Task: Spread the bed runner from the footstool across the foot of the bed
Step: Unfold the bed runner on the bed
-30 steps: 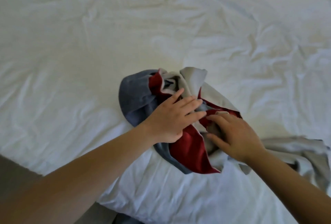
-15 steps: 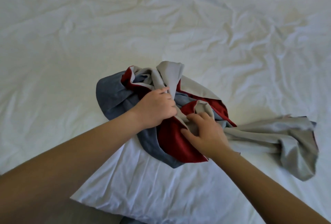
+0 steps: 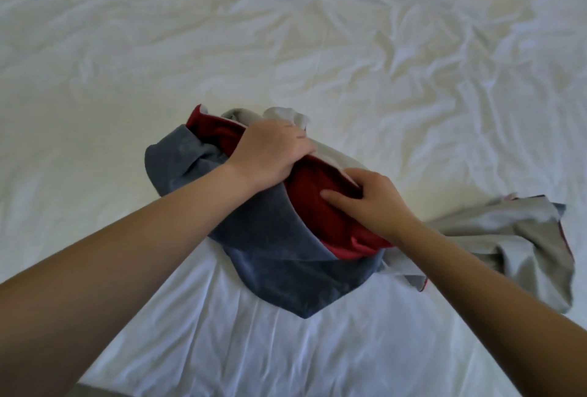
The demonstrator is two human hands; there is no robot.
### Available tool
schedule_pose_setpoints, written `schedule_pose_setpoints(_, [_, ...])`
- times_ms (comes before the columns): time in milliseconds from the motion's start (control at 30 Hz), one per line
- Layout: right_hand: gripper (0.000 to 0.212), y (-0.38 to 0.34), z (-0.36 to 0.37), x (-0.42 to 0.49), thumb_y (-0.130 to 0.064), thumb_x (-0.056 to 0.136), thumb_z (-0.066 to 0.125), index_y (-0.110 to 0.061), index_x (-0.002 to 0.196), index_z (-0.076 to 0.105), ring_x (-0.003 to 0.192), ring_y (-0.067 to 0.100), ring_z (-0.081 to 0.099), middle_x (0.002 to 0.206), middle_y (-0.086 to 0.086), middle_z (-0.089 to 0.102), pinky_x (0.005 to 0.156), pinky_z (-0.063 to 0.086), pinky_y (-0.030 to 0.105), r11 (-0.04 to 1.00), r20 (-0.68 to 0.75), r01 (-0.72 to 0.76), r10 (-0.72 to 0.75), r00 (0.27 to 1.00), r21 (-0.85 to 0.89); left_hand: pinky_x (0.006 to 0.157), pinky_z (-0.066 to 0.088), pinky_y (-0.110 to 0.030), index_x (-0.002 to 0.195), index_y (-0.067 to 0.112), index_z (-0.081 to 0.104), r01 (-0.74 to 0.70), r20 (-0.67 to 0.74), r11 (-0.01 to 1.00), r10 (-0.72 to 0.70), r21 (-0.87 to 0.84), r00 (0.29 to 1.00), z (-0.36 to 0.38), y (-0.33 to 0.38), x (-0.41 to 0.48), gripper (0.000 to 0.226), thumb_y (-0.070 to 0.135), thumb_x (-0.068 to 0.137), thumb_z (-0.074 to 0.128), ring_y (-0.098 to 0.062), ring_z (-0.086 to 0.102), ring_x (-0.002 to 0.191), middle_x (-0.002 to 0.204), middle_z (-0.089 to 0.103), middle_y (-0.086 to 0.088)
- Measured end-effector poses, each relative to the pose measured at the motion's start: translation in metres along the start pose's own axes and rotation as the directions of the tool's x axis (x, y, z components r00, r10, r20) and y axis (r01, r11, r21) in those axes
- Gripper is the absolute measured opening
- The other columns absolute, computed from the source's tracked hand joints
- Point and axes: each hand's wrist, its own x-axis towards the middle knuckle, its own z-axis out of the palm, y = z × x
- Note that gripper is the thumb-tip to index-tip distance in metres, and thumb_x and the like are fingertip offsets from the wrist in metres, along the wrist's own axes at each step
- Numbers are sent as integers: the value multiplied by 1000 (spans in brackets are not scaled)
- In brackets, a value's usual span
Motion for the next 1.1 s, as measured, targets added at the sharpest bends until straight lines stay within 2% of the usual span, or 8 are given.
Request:
schedule_pose_setpoints(200, [10,19,-54,36,-18,72,70,-15,71,61,73,27,58,68,2,60,59,31,30,975,-89,-10,-10,996,-223,71,47,-41,101,23,67,69,19,995,-71,68,997,-2,-8,57,28,13,90,43,-27,60,88,94,68,0])
schedule_pose_setpoints(333, [4,29,-94,67,-9,71,62,-13,72,60,75,37,59,74,14,65,59,35,31,932,-218,38,-123,968,-360,64,44,-37,101,24,66,101,9,987,-103,124,995,-8,-9,103,31,11,83,45,-29,61,85,92,68,-1])
schedule_pose_setpoints(467, [27,49,-133,99,-6,71,56,-22,91,64,75,39,61,79,17,65,64,34,30,871,-332,20,-208,920,-491,58,30,-34,98,21,65,116,35,966,-128,232,991,-11,-8,152,24,14,84,46,-32,60,83,91,67,-5])
schedule_pose_setpoints(633, [11,86,-142,124,-9,76,52,-16,84,58,74,35,55,73,6,49,61,40,33,820,-202,-136,25,979,-557,62,29,-34,98,17,62,108,159,957,-155,270,975,12,4,186,21,11,88,45,-33,60,92,100,66,-7])
schedule_pose_setpoints(800, [13,103,-133,121,-16,82,52,-13,93,58,77,37,57,81,9,57,64,34,34,794,-201,-110,-16,979,-598,63,29,-35,102,16,62,169,166,955,-213,243,963,27,8,192,23,9,89,44,-33,57,95,102,64,-8])
schedule_pose_setpoints(900, [30,99,-127,111,-20,79,58,-14,108,57,91,36,57,103,10,60,74,36,37,811,-274,-125,-45,961,-571,65,32,-36,100,14,61,198,116,960,-224,196,968,24,14,186,23,7,85,46,-32,56,93,99,64,-8])
schedule_pose_setpoints(1000, [53,94,-112,74,-18,77,64,-13,127,49,112,33,49,125,11,52,92,39,44,877,-381,-118,-78,921,-466,83,39,-37,116,15,59,205,-29,976,-204,70,979,23,39,164,39,9,79,50,-30,54,103,112,62,-6])
schedule_pose_setpoints(1100, [54,104,-93,23,-24,83,64,-11,132,48,118,32,48,133,12,48,97,40,44,854,-308,-43,-140,941,-518,92,42,-40,114,9,64,107,-257,985,-140,-138,956,32,91,126,38,13,78,55,-32,56,103,115,62,-12])
